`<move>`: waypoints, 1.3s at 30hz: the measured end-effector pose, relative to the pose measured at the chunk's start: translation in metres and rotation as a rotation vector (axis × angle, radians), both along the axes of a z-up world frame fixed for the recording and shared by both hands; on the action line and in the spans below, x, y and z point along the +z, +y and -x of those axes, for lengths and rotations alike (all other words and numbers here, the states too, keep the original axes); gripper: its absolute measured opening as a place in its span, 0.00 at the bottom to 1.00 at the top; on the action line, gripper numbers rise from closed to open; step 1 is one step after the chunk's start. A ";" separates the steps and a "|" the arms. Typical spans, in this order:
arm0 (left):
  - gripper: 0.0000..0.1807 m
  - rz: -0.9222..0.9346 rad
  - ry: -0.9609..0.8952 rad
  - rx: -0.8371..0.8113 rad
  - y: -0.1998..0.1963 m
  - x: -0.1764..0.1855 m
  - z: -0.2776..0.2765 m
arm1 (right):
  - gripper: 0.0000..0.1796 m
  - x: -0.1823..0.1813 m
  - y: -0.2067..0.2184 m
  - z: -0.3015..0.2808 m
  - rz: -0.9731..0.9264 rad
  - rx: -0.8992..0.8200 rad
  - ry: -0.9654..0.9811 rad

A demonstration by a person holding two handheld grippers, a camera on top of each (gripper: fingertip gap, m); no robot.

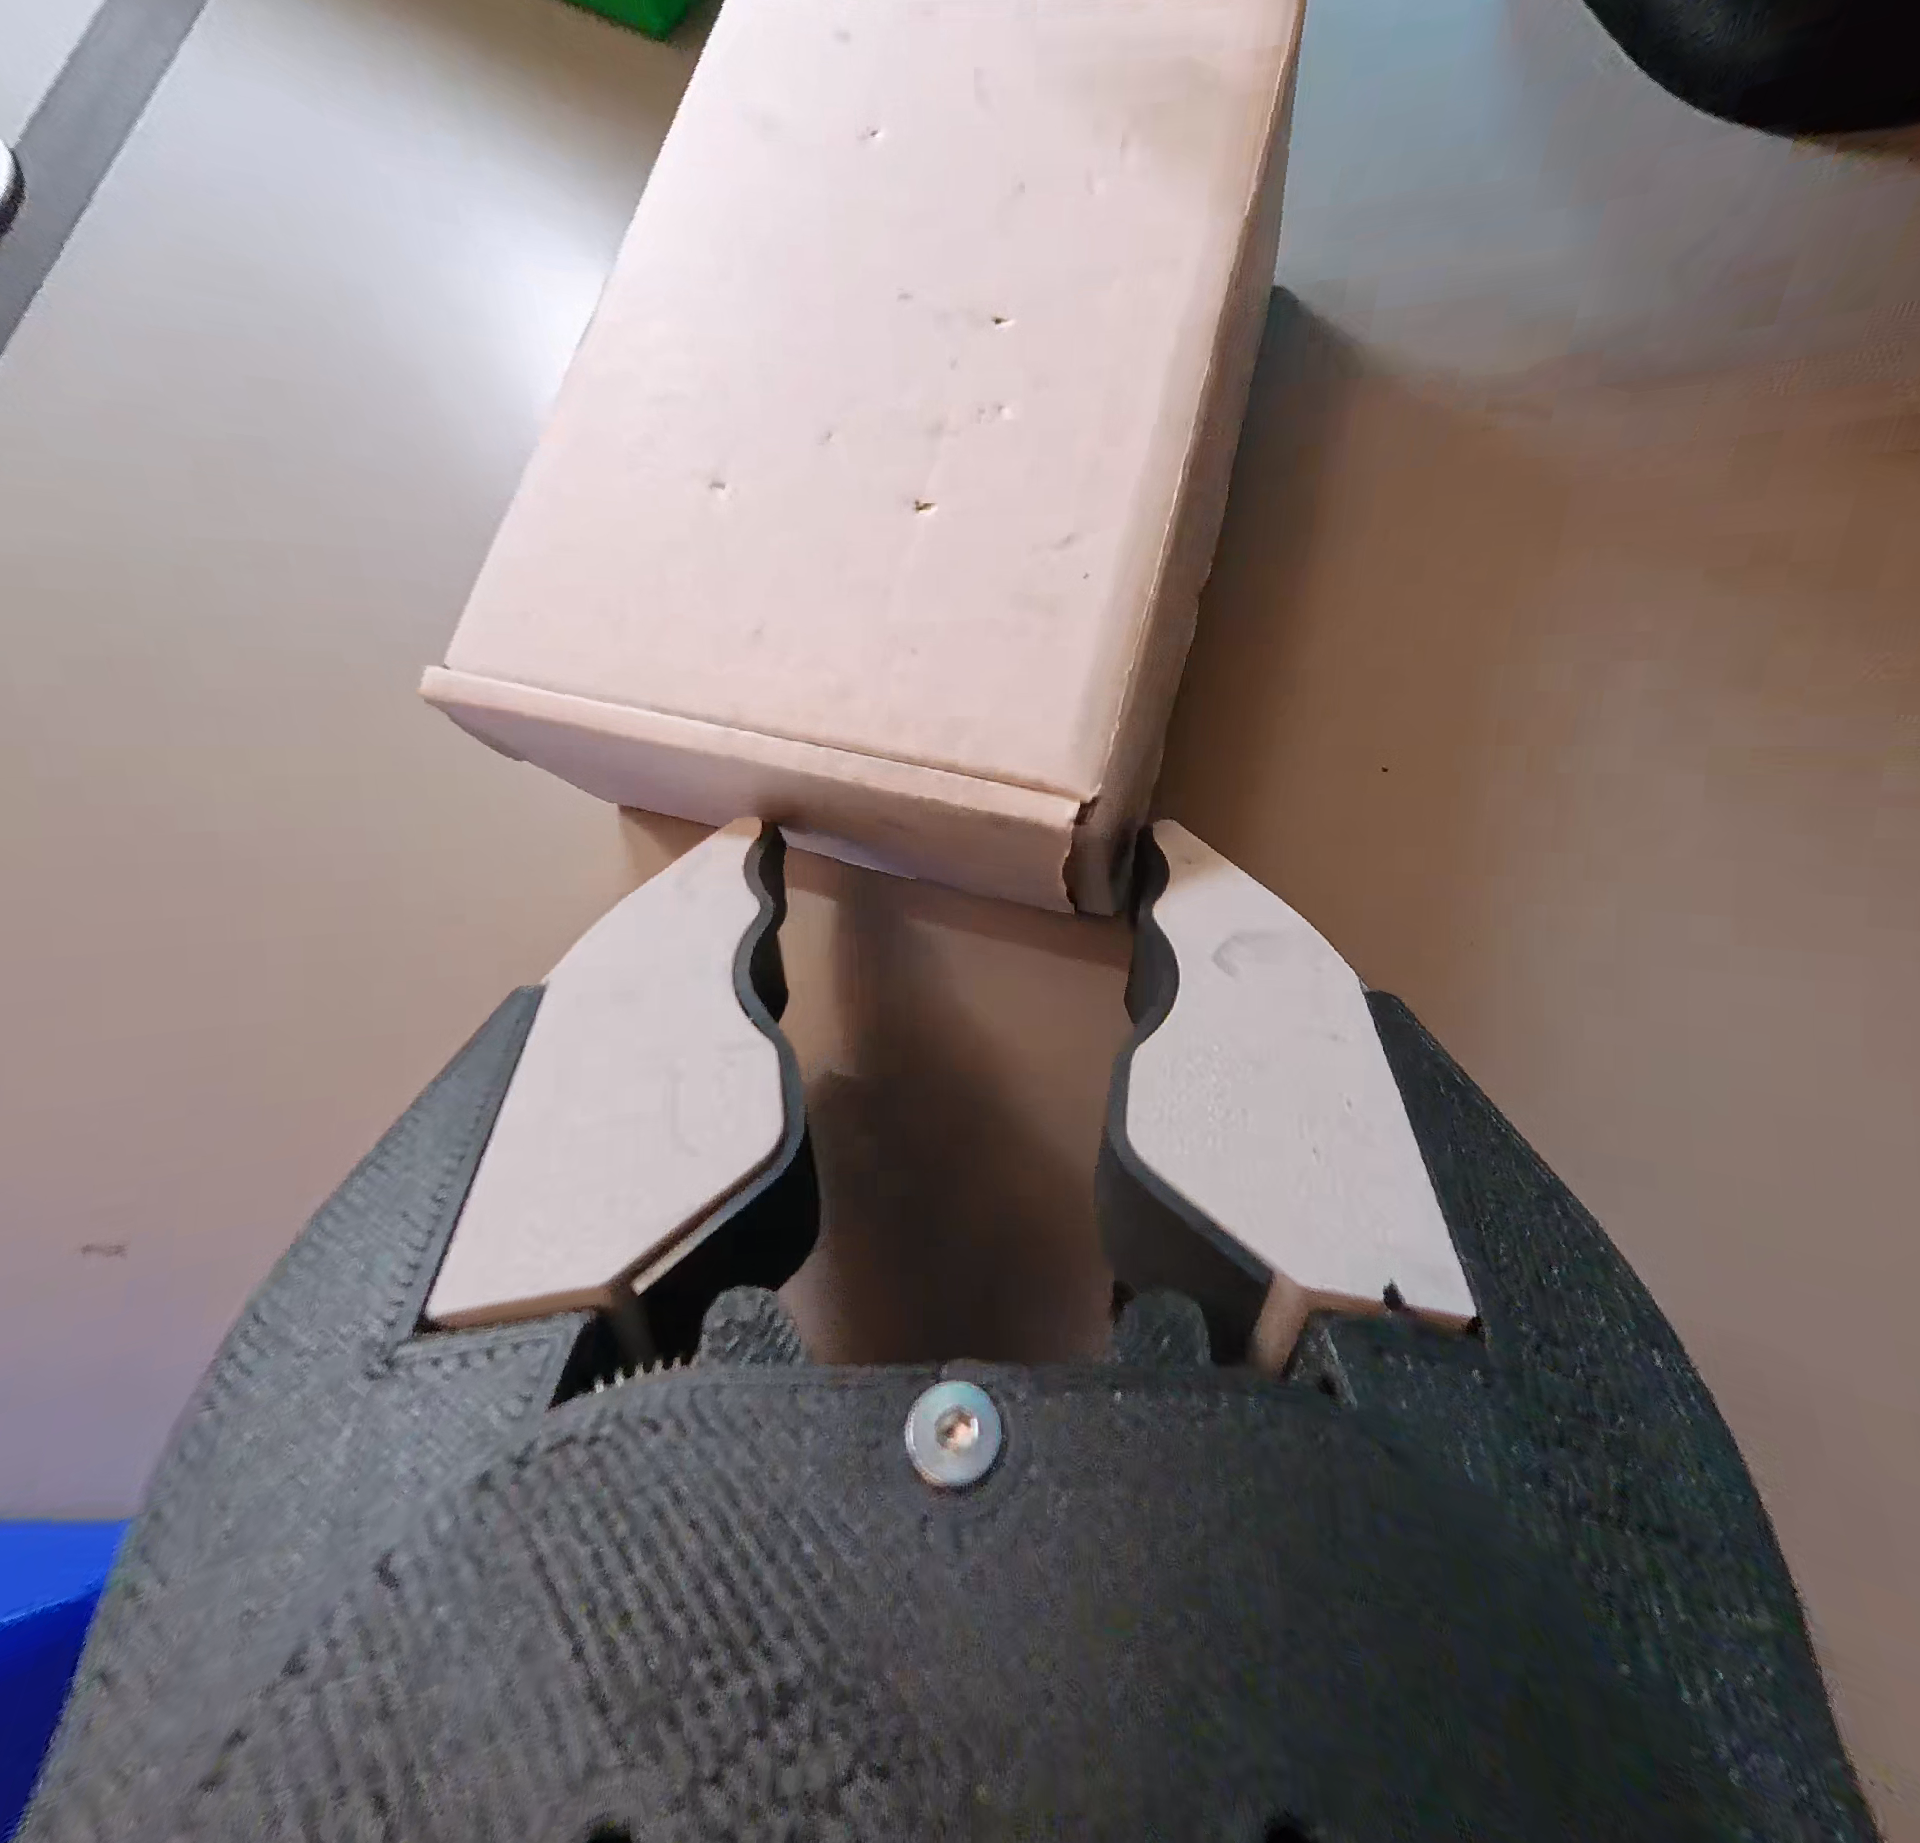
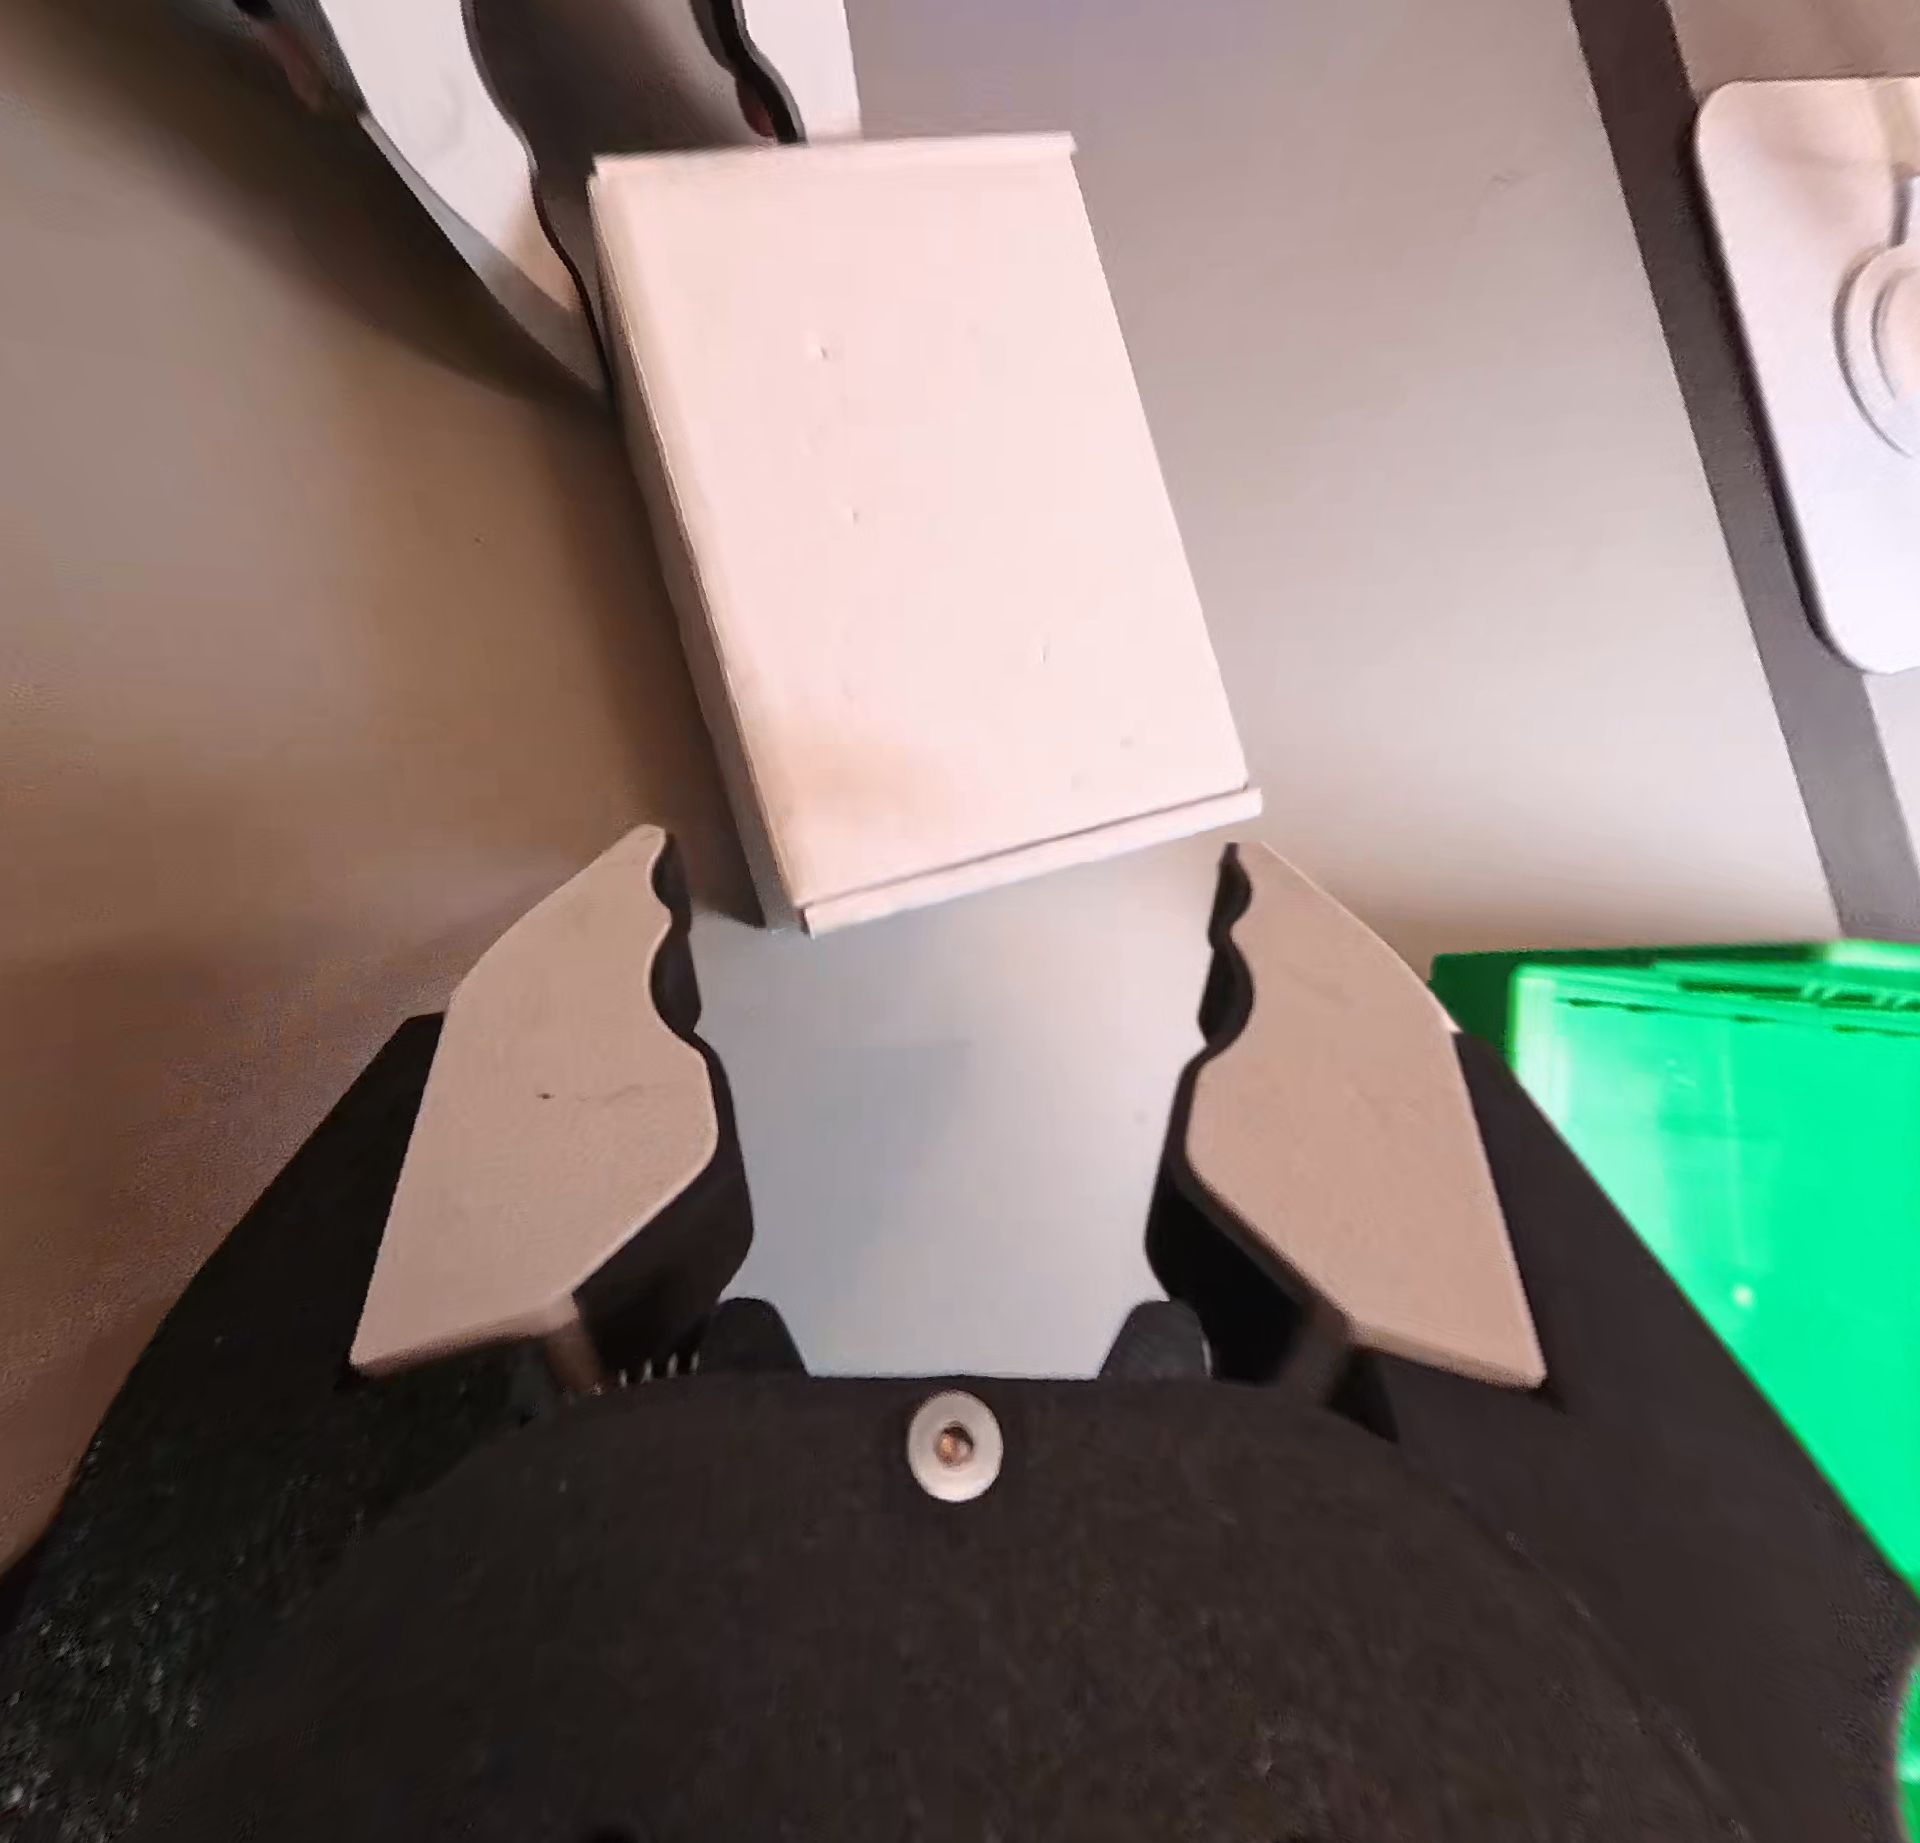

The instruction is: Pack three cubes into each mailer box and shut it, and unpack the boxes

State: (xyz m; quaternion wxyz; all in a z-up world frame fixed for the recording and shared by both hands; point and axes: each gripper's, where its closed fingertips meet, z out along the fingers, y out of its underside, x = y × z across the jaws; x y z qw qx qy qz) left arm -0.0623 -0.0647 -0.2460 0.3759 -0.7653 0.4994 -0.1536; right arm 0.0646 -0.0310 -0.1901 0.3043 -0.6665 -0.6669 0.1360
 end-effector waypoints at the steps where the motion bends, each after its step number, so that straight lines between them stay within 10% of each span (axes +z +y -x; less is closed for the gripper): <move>1: 0.35 -0.013 0.004 -0.001 0.001 0.001 -0.001 | 0.56 0.004 0.000 0.005 -0.006 0.012 -0.028; 24: 0.37 0.014 -0.156 0.017 -0.003 0.020 0.005 | 0.67 -0.045 0.017 0.042 0.100 0.231 -0.509; 39: 0.37 -0.015 -0.157 0.051 -0.001 0.022 0.011 | 0.67 0.040 0.074 -0.029 0.059 -0.009 -0.366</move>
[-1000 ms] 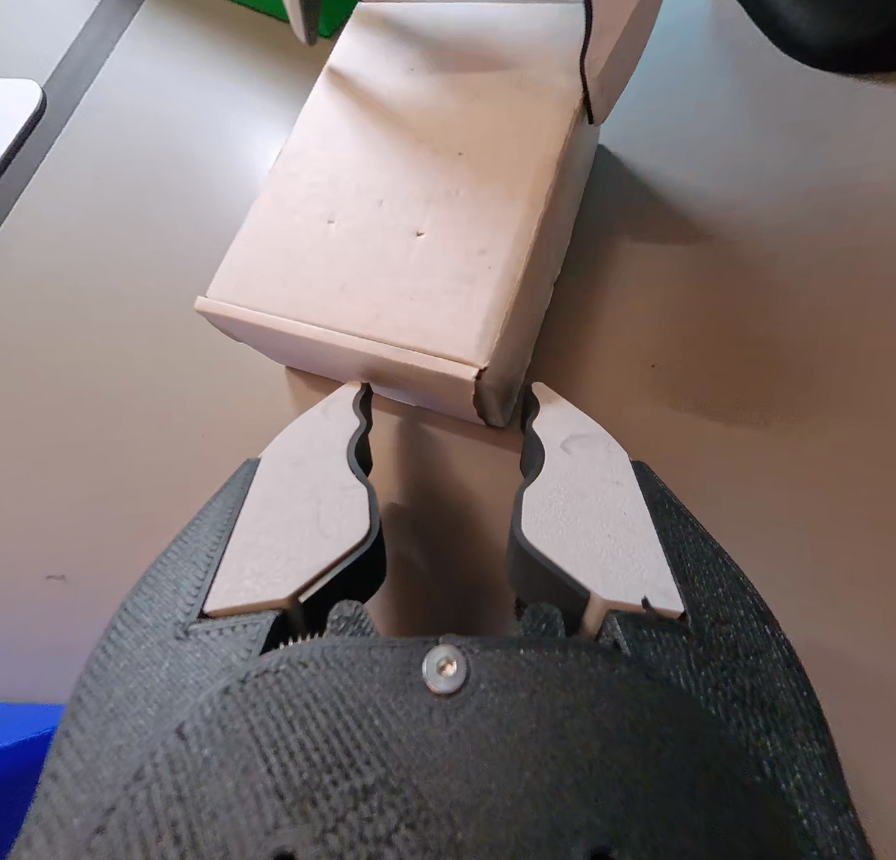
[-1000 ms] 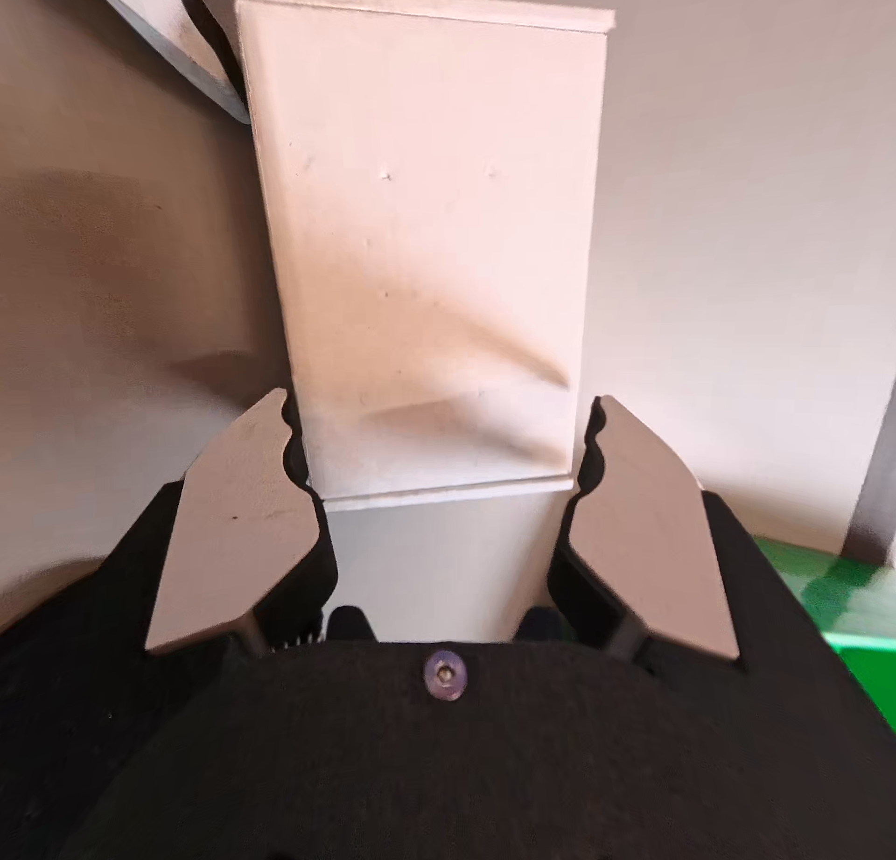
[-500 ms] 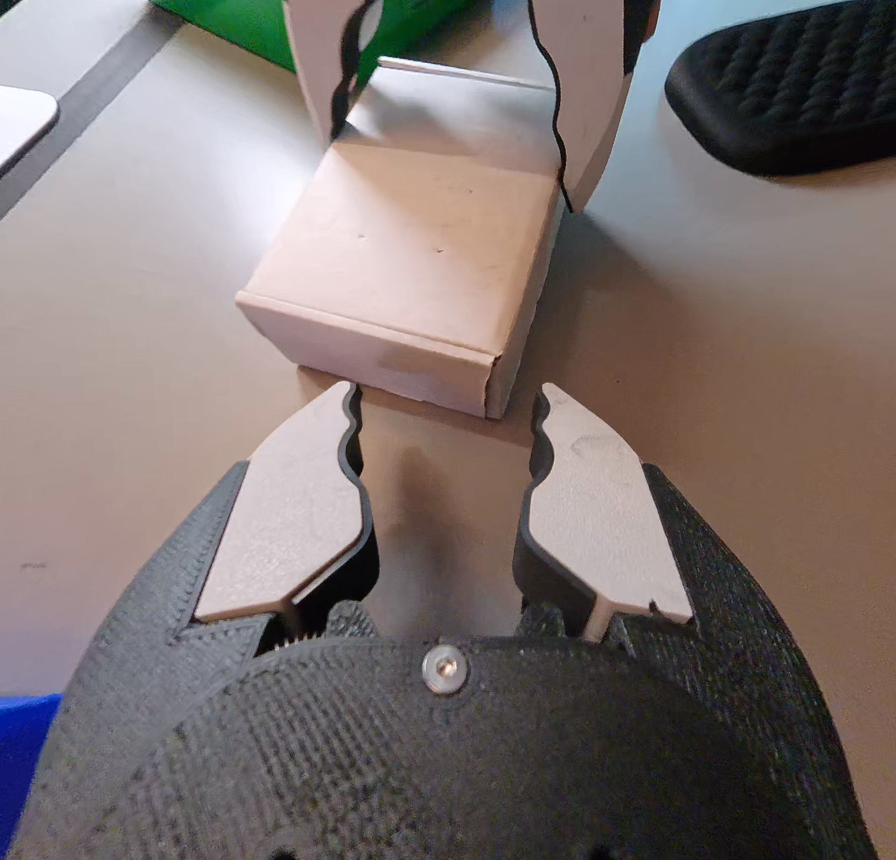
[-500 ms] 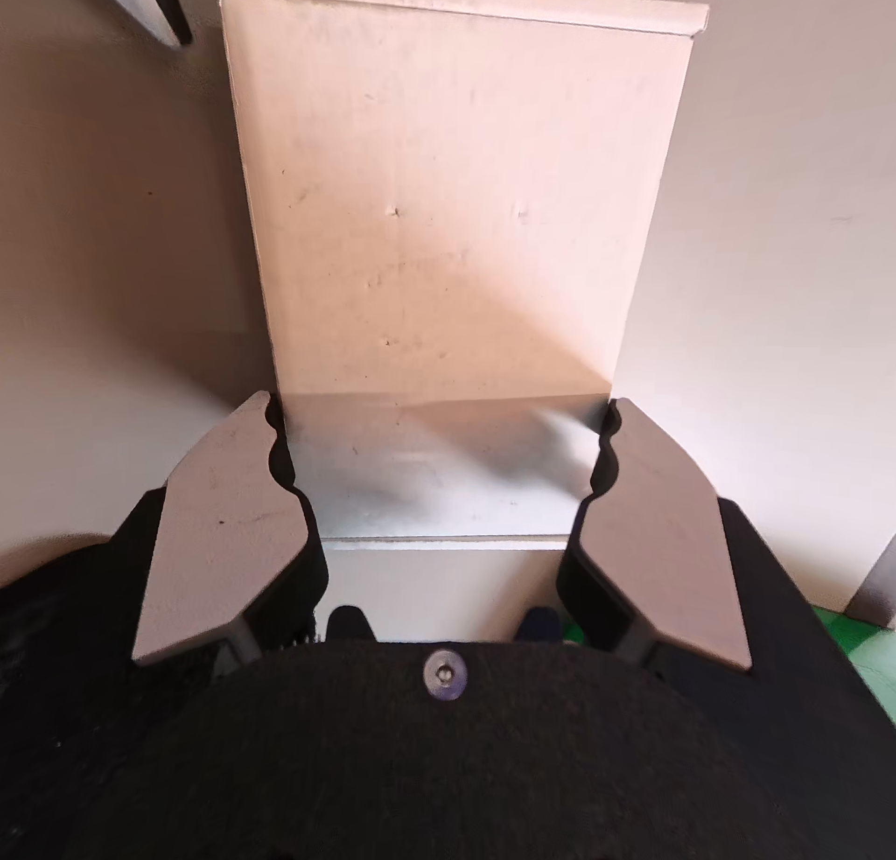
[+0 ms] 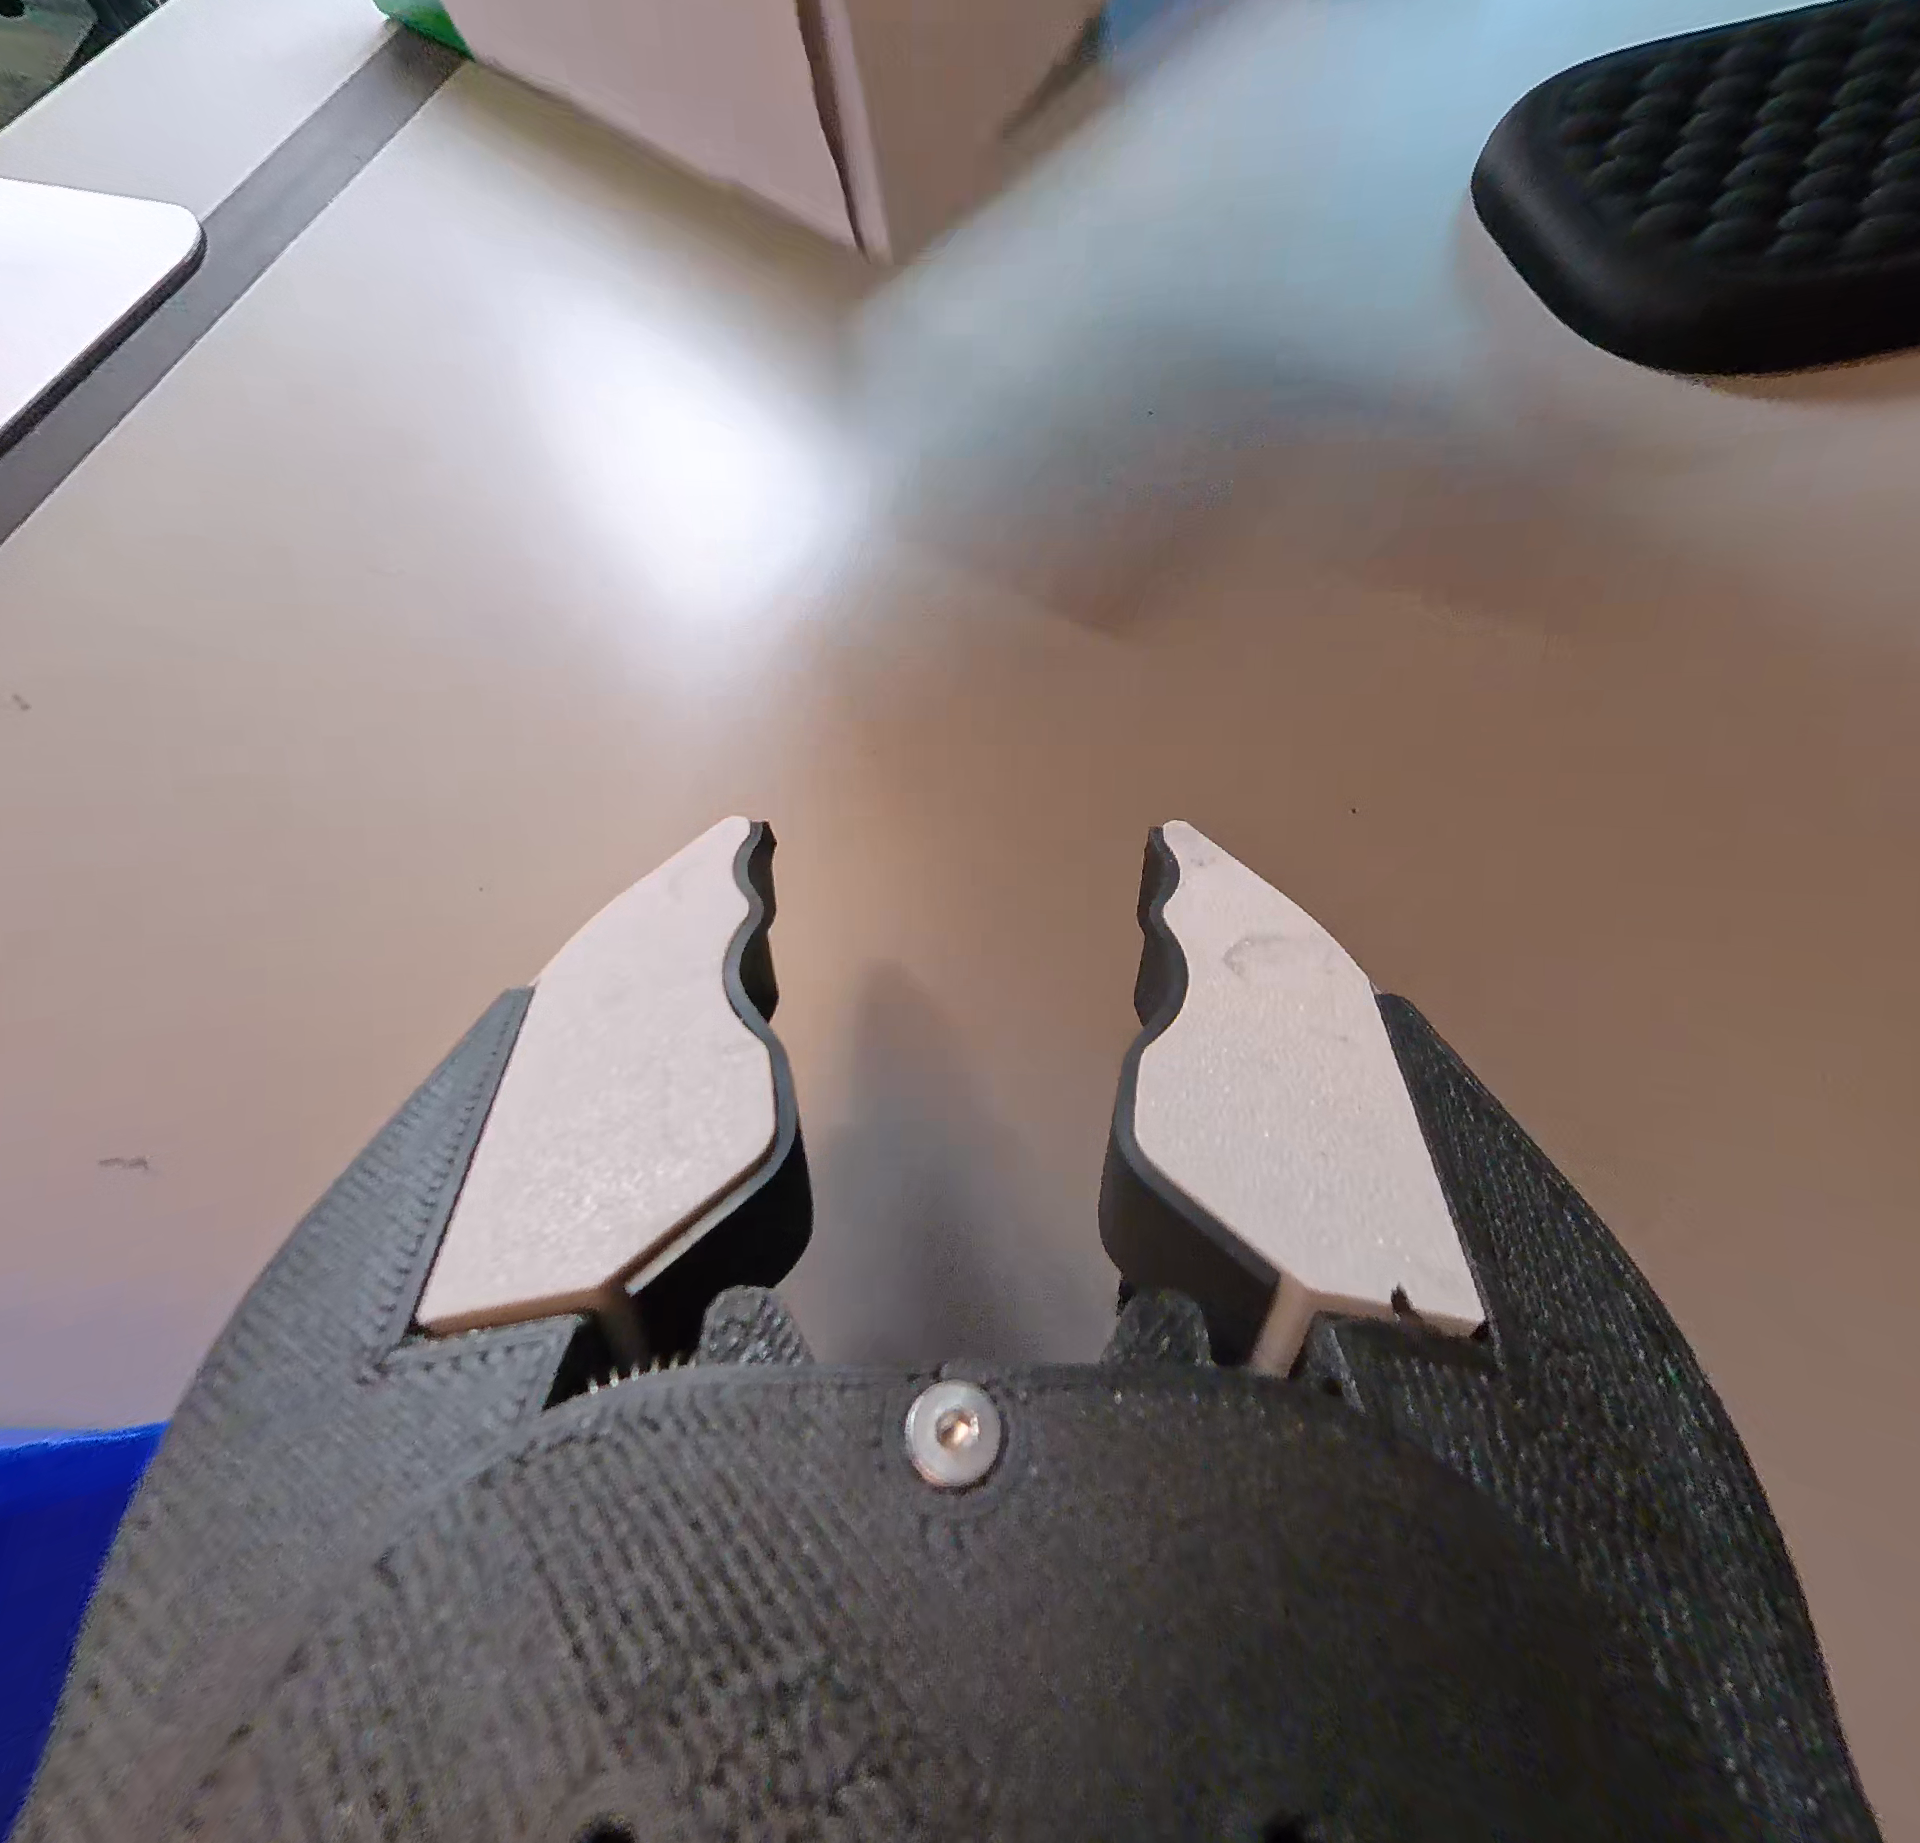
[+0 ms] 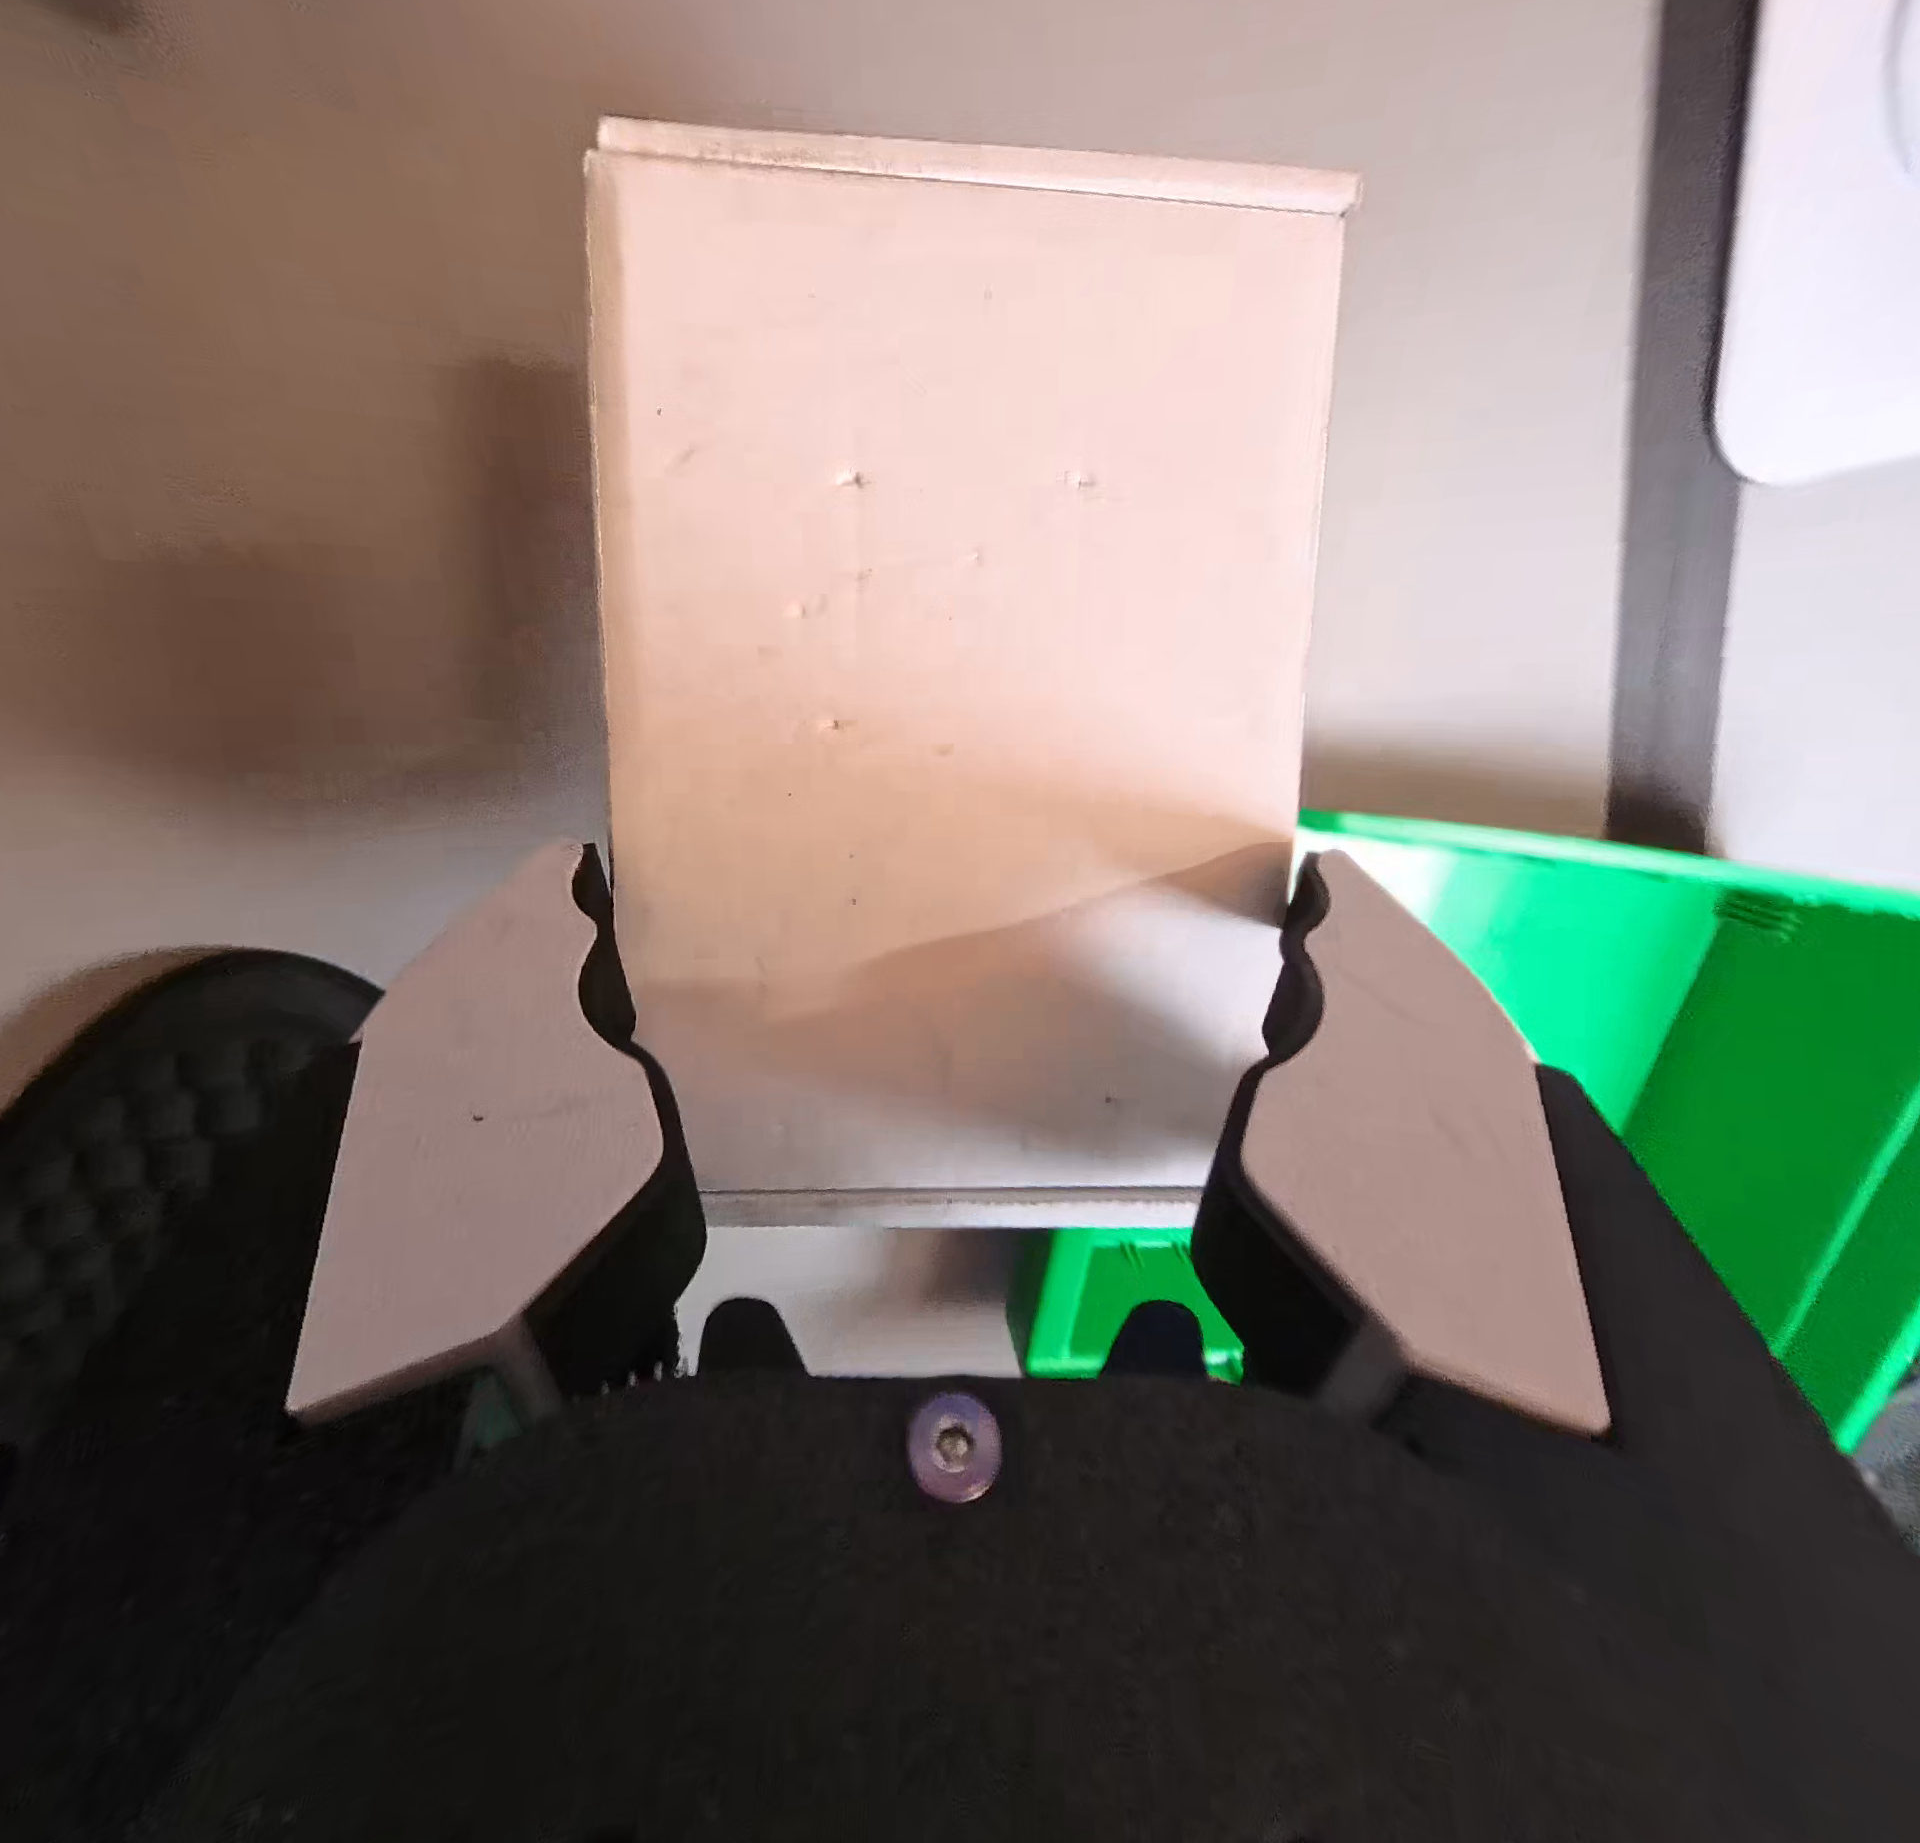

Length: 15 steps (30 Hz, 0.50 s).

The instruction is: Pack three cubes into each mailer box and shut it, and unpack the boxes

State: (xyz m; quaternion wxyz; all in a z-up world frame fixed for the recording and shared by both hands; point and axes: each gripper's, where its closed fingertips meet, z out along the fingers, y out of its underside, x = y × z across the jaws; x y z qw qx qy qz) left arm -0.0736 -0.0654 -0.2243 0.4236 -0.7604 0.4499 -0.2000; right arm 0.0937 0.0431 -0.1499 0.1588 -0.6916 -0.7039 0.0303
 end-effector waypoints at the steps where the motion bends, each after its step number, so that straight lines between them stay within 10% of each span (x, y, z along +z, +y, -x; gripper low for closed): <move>1: 0.37 0.002 -0.002 0.002 0.000 0.000 0.000 | 0.67 0.010 0.006 -0.005 -0.011 -0.018 0.023; 15: 0.38 0.003 -0.085 0.027 0.002 0.009 -0.004 | 0.67 0.040 0.153 -0.133 -0.179 -0.346 -0.079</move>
